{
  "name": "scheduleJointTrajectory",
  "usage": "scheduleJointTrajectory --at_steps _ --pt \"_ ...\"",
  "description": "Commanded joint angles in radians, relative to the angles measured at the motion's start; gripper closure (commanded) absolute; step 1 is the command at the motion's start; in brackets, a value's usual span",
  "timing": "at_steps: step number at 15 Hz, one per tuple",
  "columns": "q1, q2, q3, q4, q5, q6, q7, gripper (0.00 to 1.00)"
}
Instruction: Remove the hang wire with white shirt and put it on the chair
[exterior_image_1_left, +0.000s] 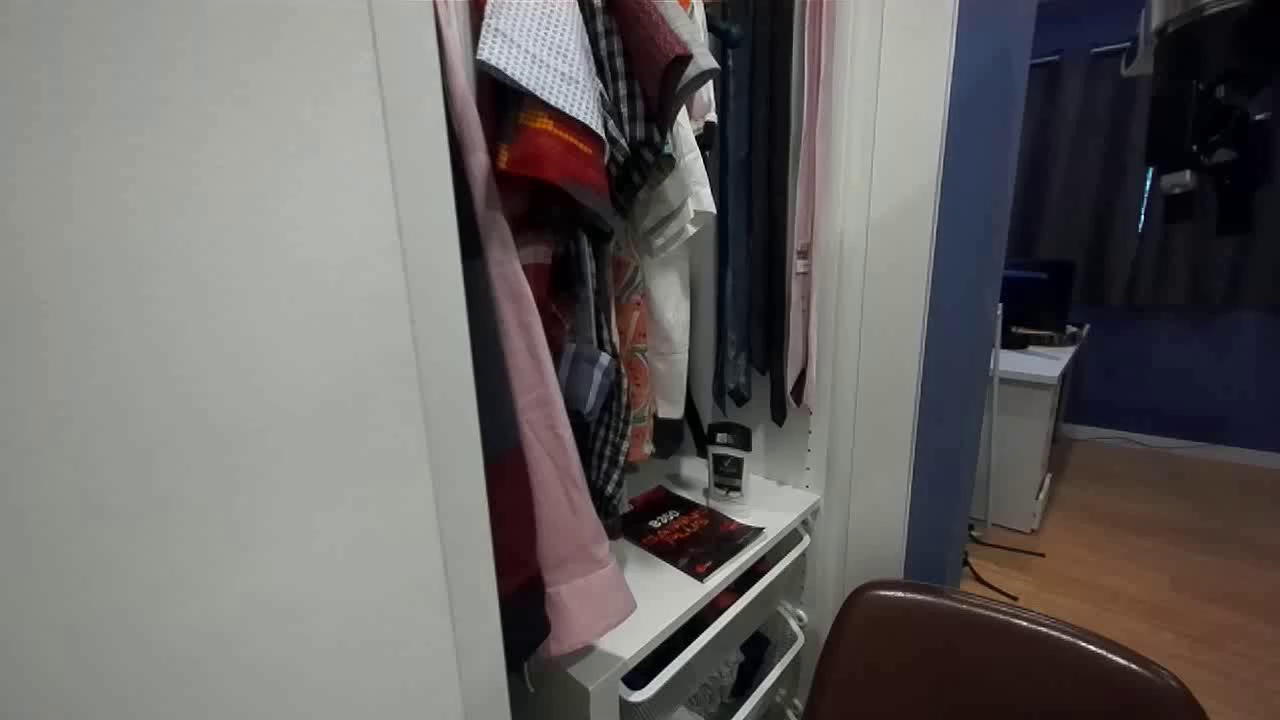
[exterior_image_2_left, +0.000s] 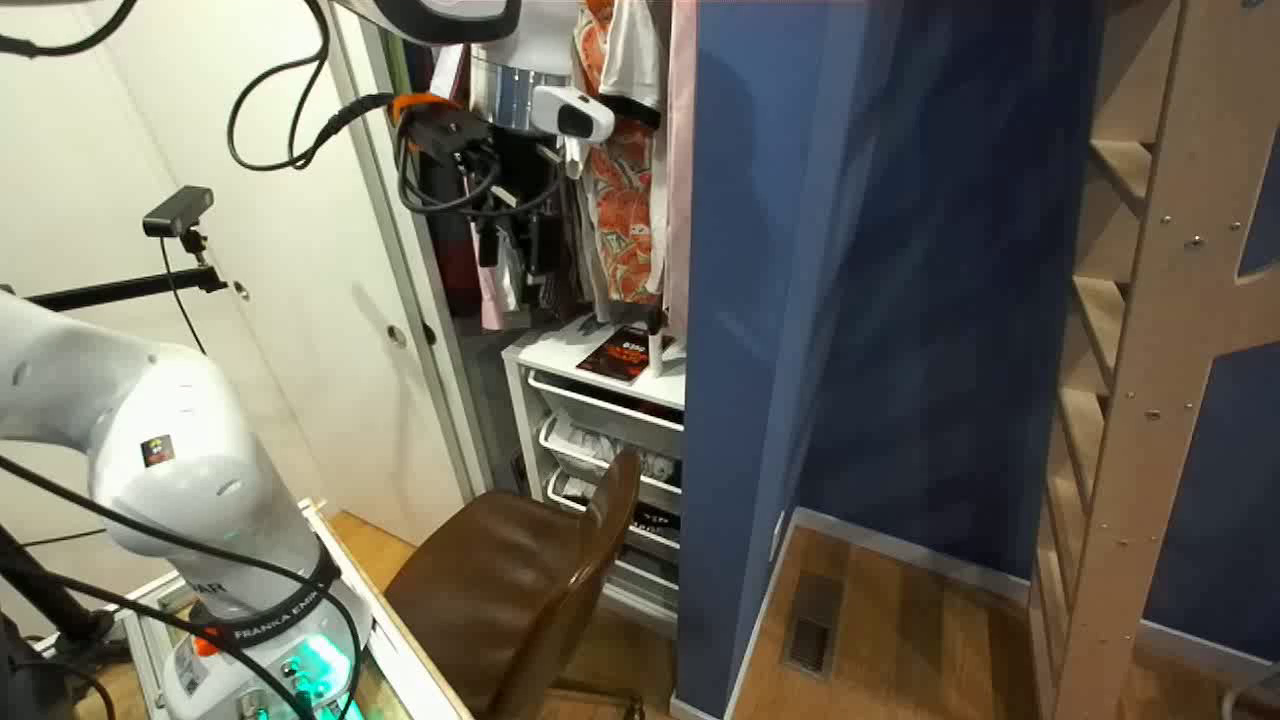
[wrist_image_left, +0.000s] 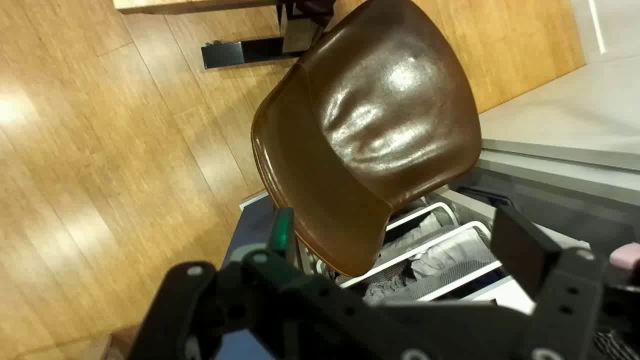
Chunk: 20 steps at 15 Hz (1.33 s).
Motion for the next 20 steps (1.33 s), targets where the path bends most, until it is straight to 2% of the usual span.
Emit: scheduleJointTrajectory --at_steps 1,4,10,17,19,20 --pt "-0.010 0.002 0.007 0.003 0.003 -0.003 -0.005 0.00" --pt "-0.010 0.002 0.007 0.003 0.003 -0.003 -0.005 0.00" --pt "0.098 0.007 0.145 0.094 0.031 0.090 0.010 0.00" --pt "0.171 0.136 0.246 0.330 0.024 0.261 0.039 0.00" --pt "0.186 0.182 0.244 0.391 0.014 0.288 -0.020 0.00" --pt "0.176 0.113 0.245 0.306 0.013 0.279 0.016 0.00"
